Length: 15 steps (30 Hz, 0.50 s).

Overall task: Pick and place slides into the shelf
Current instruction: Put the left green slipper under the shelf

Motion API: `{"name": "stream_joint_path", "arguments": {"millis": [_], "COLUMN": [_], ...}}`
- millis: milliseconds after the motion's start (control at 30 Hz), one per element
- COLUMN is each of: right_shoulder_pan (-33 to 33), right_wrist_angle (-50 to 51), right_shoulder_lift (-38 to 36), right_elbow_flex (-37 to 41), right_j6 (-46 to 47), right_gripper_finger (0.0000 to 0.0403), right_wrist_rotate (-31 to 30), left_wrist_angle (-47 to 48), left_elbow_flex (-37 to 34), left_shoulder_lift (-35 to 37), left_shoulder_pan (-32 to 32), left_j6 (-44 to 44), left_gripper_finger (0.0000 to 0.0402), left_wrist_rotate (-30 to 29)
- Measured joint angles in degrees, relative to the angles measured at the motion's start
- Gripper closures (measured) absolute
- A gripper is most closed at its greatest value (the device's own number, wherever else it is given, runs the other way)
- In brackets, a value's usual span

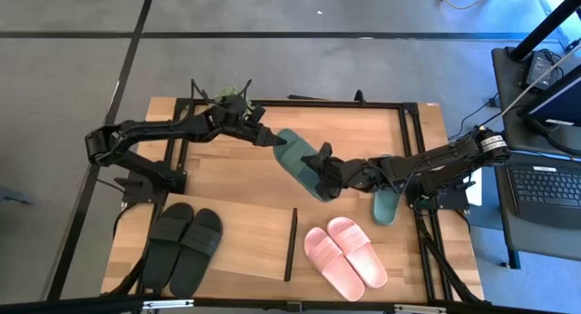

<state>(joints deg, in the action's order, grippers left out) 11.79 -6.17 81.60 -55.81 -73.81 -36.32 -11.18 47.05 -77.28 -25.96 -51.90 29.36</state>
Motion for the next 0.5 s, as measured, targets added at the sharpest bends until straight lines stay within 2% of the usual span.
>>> {"name": "stream_joint_path", "arguments": {"millis": [333, 500], "right_shoulder_pan": [0.0, 0.0], "right_wrist_angle": [0.01, 0.01], "right_shoulder_lift": [0.0, 0.0], "right_elbow_flex": [0.0, 0.0], "right_j6": [0.71, 1.12], "right_gripper_finger": [0.0387, 0.0387], "right_wrist_rotate": [0.02, 0.02], "left_wrist_angle": [-0.02, -0.04], "left_elbow_flex": [0.0, 0.0], "left_shoulder_lift": [-0.02, -0.01], "left_shoulder_pan": [-0.02, 0.0], "left_j6": [2.52, 4.31], "left_gripper_finger": [0.0348, 0.0364], "left_wrist_rotate": [-0.39, -0.87]}}
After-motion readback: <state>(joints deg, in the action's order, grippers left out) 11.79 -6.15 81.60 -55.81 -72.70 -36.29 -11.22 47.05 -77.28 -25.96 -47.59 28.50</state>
